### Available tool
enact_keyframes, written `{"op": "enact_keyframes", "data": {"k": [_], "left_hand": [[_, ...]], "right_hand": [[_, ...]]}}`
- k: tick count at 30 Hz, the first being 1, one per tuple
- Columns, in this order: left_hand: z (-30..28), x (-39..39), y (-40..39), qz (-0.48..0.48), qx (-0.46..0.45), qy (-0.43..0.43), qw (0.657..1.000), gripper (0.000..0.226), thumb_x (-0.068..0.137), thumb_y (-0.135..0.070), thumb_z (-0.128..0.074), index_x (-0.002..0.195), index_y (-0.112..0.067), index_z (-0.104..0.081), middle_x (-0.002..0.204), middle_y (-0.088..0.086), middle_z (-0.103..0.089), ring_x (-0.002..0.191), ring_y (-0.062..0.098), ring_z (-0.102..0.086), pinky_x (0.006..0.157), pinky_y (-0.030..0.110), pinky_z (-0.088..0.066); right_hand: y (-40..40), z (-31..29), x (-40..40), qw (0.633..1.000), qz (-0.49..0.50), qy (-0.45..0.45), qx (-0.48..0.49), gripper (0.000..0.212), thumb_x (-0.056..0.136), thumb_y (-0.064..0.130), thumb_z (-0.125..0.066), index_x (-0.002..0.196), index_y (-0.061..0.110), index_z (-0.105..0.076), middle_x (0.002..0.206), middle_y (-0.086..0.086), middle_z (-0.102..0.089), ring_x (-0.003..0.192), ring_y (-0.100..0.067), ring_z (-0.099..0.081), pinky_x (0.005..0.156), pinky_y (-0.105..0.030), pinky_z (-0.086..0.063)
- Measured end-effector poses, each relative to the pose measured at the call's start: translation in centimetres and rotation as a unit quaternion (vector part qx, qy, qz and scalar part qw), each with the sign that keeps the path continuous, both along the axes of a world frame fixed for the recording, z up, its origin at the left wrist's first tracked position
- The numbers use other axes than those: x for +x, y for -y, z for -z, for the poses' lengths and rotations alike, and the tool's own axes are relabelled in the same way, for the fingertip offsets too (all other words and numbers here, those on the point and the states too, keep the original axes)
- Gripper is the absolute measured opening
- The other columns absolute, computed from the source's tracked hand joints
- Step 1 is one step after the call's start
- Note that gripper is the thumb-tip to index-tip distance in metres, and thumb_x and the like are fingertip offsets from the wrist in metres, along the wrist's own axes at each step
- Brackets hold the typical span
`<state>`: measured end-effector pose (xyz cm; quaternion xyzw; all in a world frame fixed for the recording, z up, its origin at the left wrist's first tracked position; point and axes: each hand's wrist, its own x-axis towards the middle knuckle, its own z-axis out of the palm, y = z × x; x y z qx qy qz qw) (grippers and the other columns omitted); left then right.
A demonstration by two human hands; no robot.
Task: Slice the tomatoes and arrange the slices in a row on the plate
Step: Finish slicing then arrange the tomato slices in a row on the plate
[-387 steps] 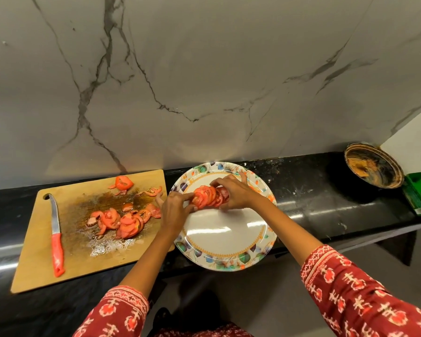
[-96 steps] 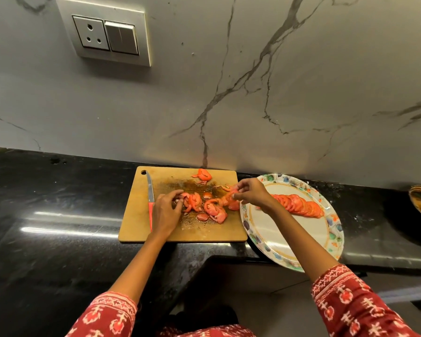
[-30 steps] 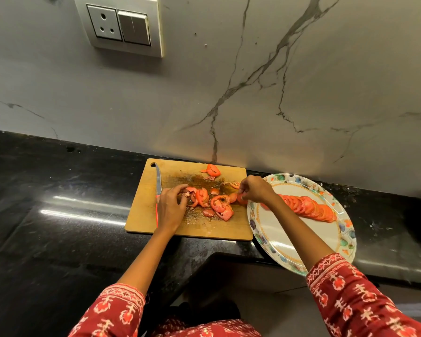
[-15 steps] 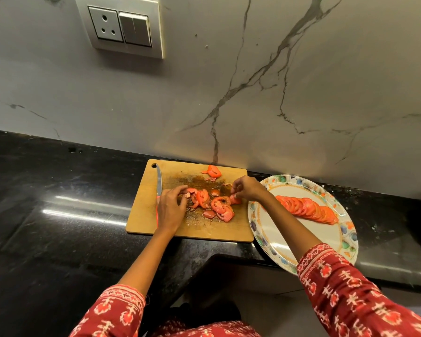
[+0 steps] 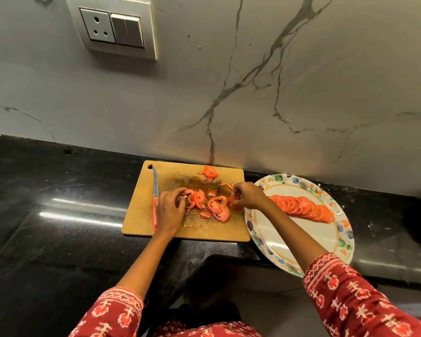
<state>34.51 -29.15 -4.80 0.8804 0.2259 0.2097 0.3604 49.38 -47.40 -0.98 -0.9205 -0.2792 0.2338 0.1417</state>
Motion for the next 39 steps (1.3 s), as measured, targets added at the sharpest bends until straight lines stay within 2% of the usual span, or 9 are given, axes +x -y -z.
{"op": "enact_keyframes", "data": {"k": [4, 7, 10, 14, 17, 23, 27, 34, 39], "left_hand": [[-0.1, 0.5, 0.7, 0.003, -0.008, 0.006, 1.0, 0.028, 0.085, -0.007, -0.062, 0.113, -0.013, -0.065, 0.104, 0.011, -0.066, 0.101, 0.026, -0.055, 0.084, 0.044, -0.045], [-0.3, 1.3, 1.9, 0.014, 0.004, 0.012, 1.0, 0.028, 0.084, -0.008, -0.062, 0.112, -0.014, -0.066, 0.103, 0.009, -0.067, 0.102, 0.027, -0.055, 0.084, 0.042, -0.041], [-0.5, 1.9, 3.0, 0.013, -0.004, 0.011, 1.0, 0.027, 0.086, -0.008, -0.06, 0.112, -0.013, -0.066, 0.105, 0.008, -0.067, 0.104, 0.026, -0.054, 0.086, 0.038, -0.033], [-0.6, 3.0, 5.1, 0.039, -0.011, 0.019, 0.999, 0.026, 0.085, -0.007, -0.061, 0.11, -0.013, -0.067, 0.101, 0.009, -0.067, 0.1, 0.028, -0.055, 0.087, 0.043, -0.039], [-0.8, 3.5, 5.9, 0.047, -0.016, 0.028, 0.998, 0.027, 0.085, -0.007, -0.062, 0.11, -0.012, -0.066, 0.1, 0.01, -0.067, 0.099, 0.029, -0.055, 0.086, 0.048, -0.044], [-0.8, 3.9, 7.0, 0.038, -0.018, 0.027, 0.999, 0.026, 0.086, -0.007, -0.061, 0.111, -0.012, -0.066, 0.102, 0.009, -0.067, 0.102, 0.027, -0.055, 0.087, 0.044, -0.039], [-0.4, 3.8, 6.9, 0.029, -0.018, 0.019, 0.999, 0.026, 0.086, -0.008, -0.061, 0.111, -0.012, -0.066, 0.102, 0.008, -0.067, 0.101, 0.026, -0.055, 0.088, 0.044, -0.039], [0.2, 2.5, 6.0, -0.008, -0.007, 0.025, 1.0, 0.026, 0.087, -0.008, -0.06, 0.111, -0.013, -0.066, 0.101, 0.007, -0.067, 0.099, 0.026, -0.055, 0.082, 0.039, -0.036], [-0.1, 1.2, 4.6, -0.058, -0.019, 0.028, 0.998, 0.029, 0.086, -0.006, -0.059, 0.114, -0.013, -0.064, 0.107, 0.009, -0.066, 0.105, 0.027, -0.052, 0.089, 0.047, -0.04]], "right_hand": [[1.4, -0.3, 0.2, 0.998, 0.023, 0.028, 0.052, 0.014, 0.081, 0.017, -0.07, 0.091, 0.015, -0.061, 0.084, 0.002, -0.061, 0.081, -0.013, -0.059, 0.064, -0.026, -0.047], [3.6, -1.4, 1.4, 0.99, 0.087, 0.027, 0.11, 0.01, 0.083, 0.024, -0.07, 0.085, 0.018, -0.062, 0.084, 0.0, -0.065, 0.079, -0.015, -0.062, 0.07, -0.034, -0.051], [5.4, -1.7, 1.6, 0.976, 0.143, -0.027, 0.161, 0.014, 0.081, 0.023, -0.073, 0.085, 0.011, -0.066, 0.083, -0.006, -0.07, 0.071, -0.015, -0.063, 0.065, -0.032, -0.052], [7.6, -1.1, 2.1, 0.978, 0.171, 0.02, 0.118, 0.006, 0.08, 0.021, -0.071, 0.085, 0.019, -0.07, 0.089, -0.002, -0.071, 0.081, -0.018, -0.066, 0.077, -0.041, -0.056], [7.8, -1.0, 1.8, 0.982, 0.172, 0.04, 0.07, 0.014, 0.082, 0.017, -0.067, 0.095, 0.016, -0.071, 0.094, -0.005, -0.071, 0.087, -0.021, -0.065, 0.077, -0.036, -0.054], [7.0, -0.5, 1.4, 0.983, 0.153, 0.096, 0.037, 0.011, 0.083, 0.016, -0.064, 0.089, 0.011, -0.072, 0.093, -0.005, -0.07, 0.087, -0.021, -0.063, 0.066, -0.026, -0.042], [7.1, 0.3, 1.6, 0.984, 0.137, 0.116, 0.005, 0.008, 0.083, 0.014, -0.063, 0.083, 0.012, -0.071, 0.087, -0.008, -0.07, 0.09, -0.026, -0.061, 0.067, -0.031, -0.048], [5.6, 0.0, 0.5, 0.986, 0.087, 0.115, 0.081, 0.015, 0.085, 0.02, -0.065, 0.097, 0.011, -0.069, 0.091, -0.002, -0.069, 0.087, -0.017, -0.061, 0.069, -0.029, -0.047], [3.0, 0.8, -1.3, 0.996, -0.011, 0.081, 0.029, 0.025, 0.083, 0.026, -0.068, 0.103, 0.012, -0.065, 0.098, -0.005, -0.067, 0.097, -0.019, -0.057, 0.07, -0.028, -0.045]]}}
